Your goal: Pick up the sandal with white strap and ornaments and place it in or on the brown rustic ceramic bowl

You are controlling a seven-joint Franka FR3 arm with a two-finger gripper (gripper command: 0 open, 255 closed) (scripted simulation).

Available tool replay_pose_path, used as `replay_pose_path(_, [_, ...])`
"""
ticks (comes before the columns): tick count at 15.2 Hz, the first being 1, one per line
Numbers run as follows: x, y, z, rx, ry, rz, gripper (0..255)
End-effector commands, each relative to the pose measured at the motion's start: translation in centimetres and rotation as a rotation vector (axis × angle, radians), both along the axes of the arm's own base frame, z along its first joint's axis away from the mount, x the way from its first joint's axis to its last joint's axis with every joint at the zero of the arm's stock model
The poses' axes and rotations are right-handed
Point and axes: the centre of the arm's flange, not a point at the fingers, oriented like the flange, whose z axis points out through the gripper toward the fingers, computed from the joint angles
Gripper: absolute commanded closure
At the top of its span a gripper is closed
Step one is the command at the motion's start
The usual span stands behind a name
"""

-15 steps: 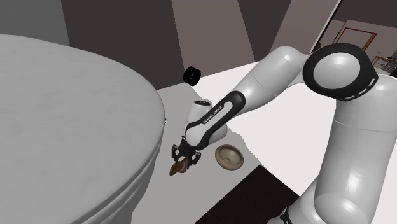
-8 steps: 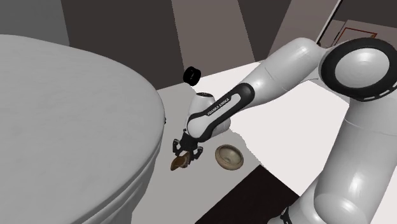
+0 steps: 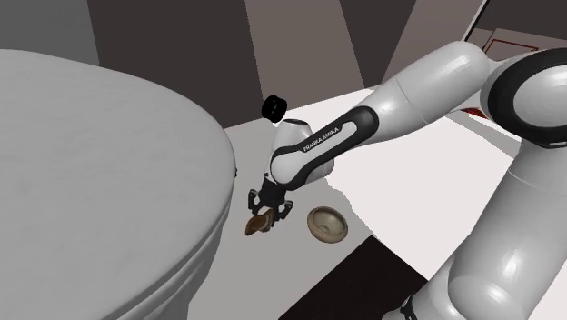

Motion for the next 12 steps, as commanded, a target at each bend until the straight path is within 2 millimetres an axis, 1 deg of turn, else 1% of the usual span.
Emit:
replay_pose_path(1, [0.0, -0.1, 1.2, 0.000, 0.000, 0.000, 255])
replay_pose_path(6, [0.0, -0.1, 3.7, 0.000, 0.000, 0.000, 255])
replay_pose_path(12, [-1.6, -7.8, 3.7, 0.000, 0.000, 0.000, 255])
